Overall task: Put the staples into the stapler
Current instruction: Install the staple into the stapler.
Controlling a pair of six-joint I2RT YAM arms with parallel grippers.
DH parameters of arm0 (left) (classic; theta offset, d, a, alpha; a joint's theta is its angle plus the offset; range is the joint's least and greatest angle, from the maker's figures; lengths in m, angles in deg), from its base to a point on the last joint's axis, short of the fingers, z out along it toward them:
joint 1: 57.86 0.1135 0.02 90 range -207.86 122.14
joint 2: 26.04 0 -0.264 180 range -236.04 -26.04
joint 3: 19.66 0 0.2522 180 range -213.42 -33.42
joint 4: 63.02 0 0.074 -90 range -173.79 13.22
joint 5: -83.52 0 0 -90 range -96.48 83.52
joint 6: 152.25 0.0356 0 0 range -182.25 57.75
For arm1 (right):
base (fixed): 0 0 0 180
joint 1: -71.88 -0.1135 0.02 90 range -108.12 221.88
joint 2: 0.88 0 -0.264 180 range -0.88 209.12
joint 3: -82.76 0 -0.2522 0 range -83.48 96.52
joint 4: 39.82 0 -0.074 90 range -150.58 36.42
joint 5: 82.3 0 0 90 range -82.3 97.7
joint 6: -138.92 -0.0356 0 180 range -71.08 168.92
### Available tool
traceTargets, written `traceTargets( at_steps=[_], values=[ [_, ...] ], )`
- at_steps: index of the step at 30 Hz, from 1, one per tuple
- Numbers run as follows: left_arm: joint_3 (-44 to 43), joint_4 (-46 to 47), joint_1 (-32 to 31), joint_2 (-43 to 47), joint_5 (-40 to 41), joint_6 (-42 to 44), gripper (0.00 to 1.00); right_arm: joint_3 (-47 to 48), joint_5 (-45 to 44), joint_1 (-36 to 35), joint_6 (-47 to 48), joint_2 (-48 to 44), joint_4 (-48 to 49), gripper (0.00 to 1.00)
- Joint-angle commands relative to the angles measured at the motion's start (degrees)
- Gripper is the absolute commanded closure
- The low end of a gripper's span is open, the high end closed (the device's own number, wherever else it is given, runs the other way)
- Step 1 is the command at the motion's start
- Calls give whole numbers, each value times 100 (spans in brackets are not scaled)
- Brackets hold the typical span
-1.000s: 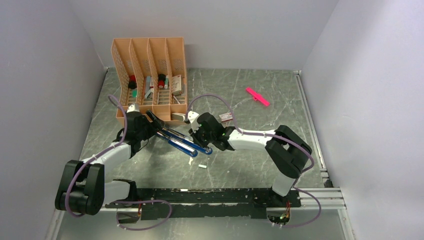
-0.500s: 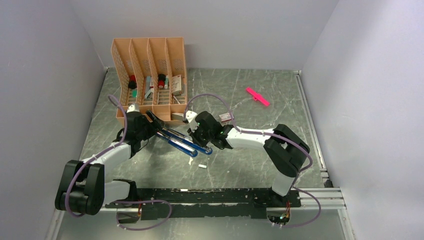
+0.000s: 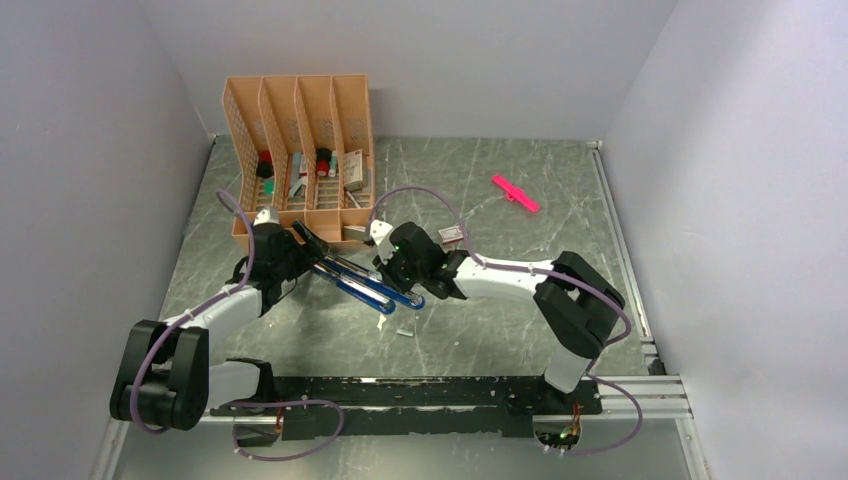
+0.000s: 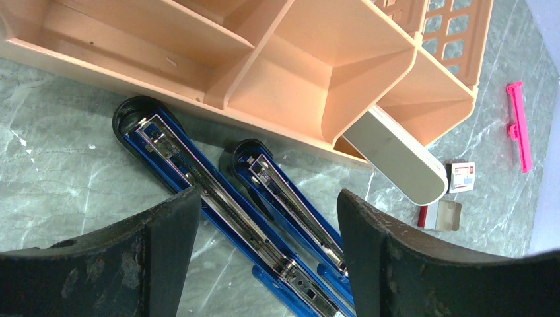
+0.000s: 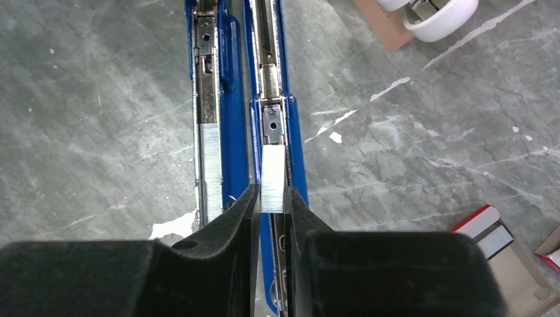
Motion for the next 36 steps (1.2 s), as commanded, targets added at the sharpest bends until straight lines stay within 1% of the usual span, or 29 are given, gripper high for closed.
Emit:
traceTargets(
  at_steps=[1,14,24,36],
  values=[
    [-37,183,-70,22,-147,39,20,-38,-28,-77,46,-92,98,100],
    [-31,176,-70,21,-146,39,20,-46,-389,-92,-58,-4,19,100],
    [-22,175,-70,30,-145,39,20,-28,-244,-90,-27,74,-4,100],
    [-30,166,-70,30,-146,37,20,31,-269,-92,-33,162,-104,100]
  ],
)
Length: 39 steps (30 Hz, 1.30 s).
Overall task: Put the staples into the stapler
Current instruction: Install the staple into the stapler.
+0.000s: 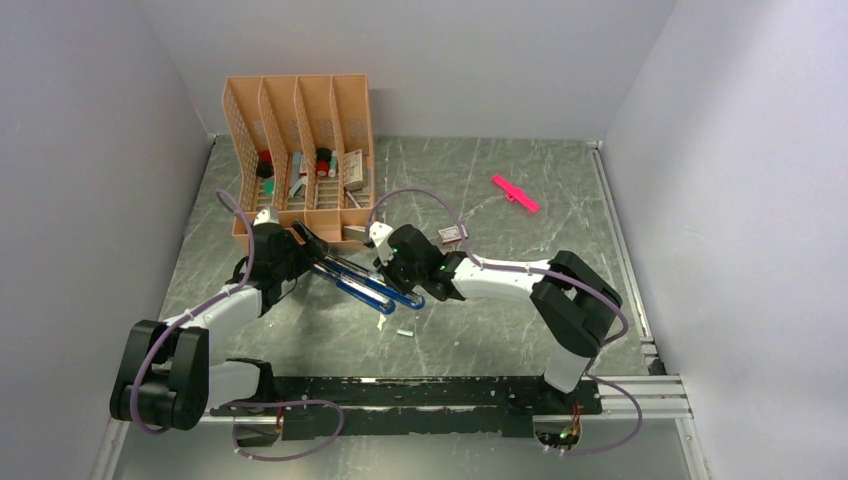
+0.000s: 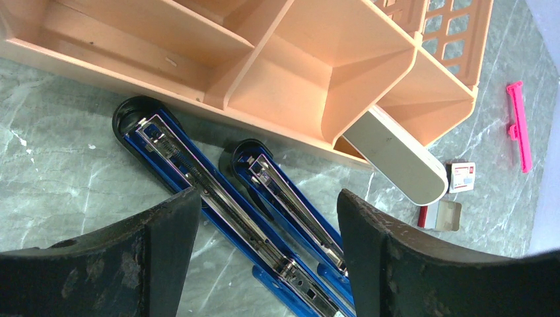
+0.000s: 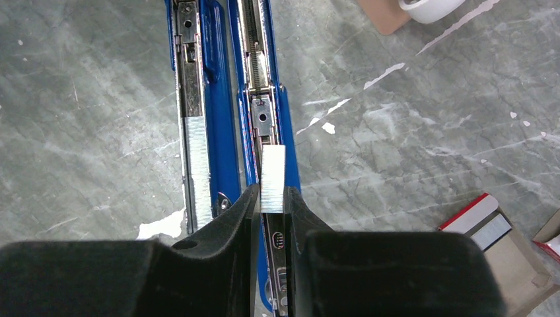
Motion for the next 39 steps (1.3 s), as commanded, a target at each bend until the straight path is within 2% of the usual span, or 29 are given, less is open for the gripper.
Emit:
traceTargets(
  at_steps=[1,17,27,39],
  values=[
    [-35,166,-72,30,-145,37,20,35,-13,-24,-11,110,-73,100],
    [-31,166,-70,22,-136,39,20,57,14,-17,11,163,-147,100],
    [-32,181,-70,21,-137,31,20,-178,-19,-22,-2,-243,219,100],
    [-28,188,-70,12,-138,30,20,-114,22,-19,20,-127,135,100]
  ],
)
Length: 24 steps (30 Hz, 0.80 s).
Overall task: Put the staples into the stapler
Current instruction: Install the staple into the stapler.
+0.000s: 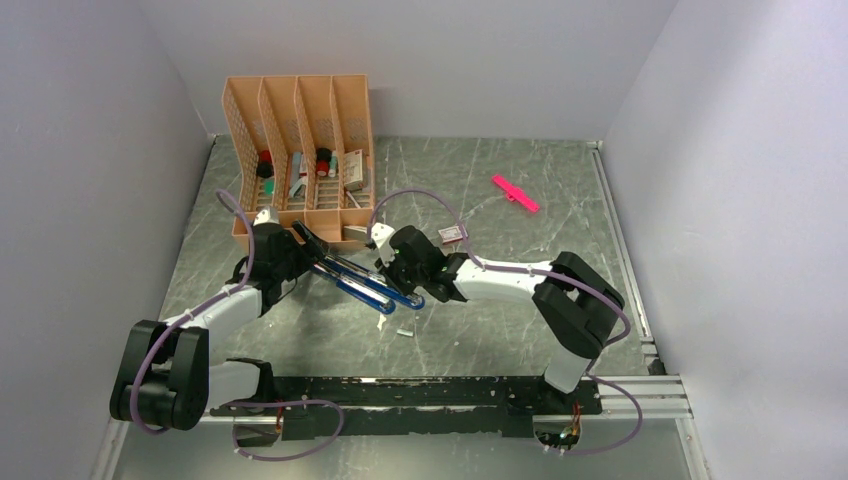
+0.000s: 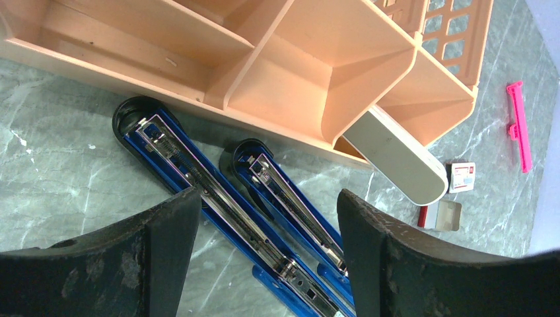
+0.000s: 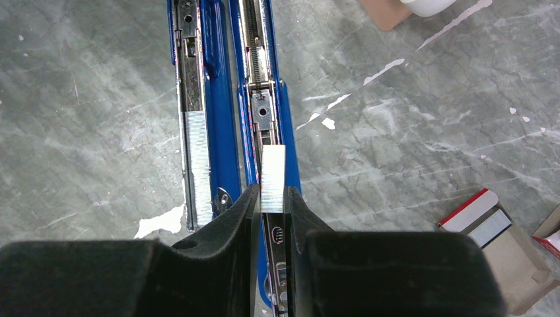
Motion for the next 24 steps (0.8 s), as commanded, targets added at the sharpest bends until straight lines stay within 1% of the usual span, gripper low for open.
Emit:
traceTargets(
  at_steps=[1,24],
  values=[
    [-35,189,-70,12,-139,30,20,-1,26,-18,16,-77,88,100],
    [-21,175,-70,31,-132,34,20,-94,88,-24,41,-171,198,100]
  ],
)
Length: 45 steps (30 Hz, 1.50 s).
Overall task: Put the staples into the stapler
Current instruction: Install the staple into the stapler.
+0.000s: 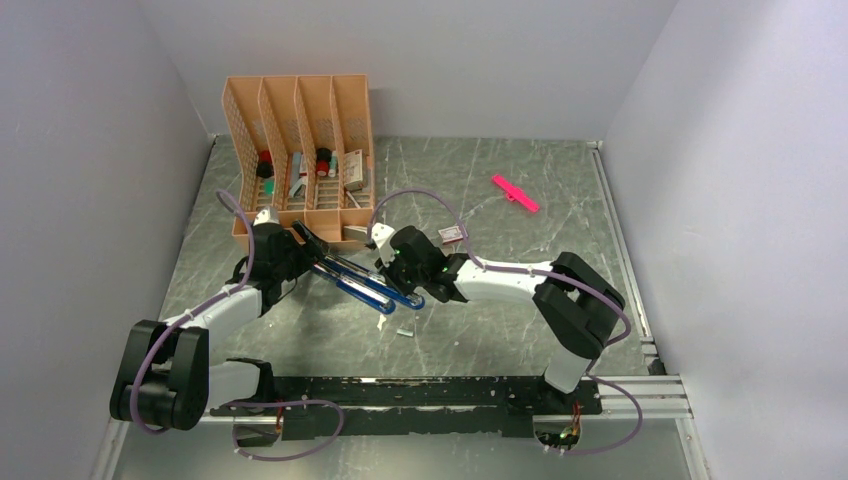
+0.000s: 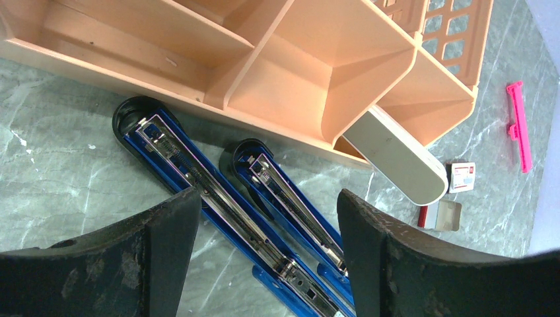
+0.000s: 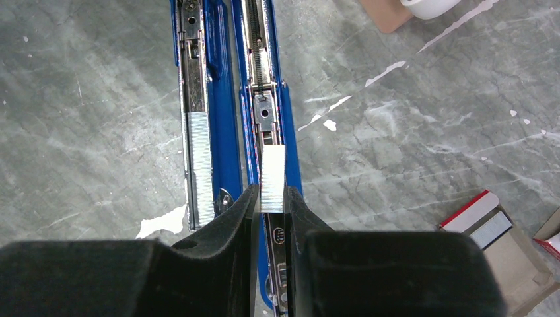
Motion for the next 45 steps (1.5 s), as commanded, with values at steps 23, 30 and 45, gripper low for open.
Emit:
traceTargets(
  at_steps=[23,30,45],
  values=[
    [-18,174,-70,20,-118,39,20,19,114,-45,71,-19,23,100],
    [-19,175,-70,22,-124,37,20,107,122,-46,71,119,-91,100],
    [-34,183,-70,12,-127,30,20,188,119,-45,129,222,-213,100]
  ],
)
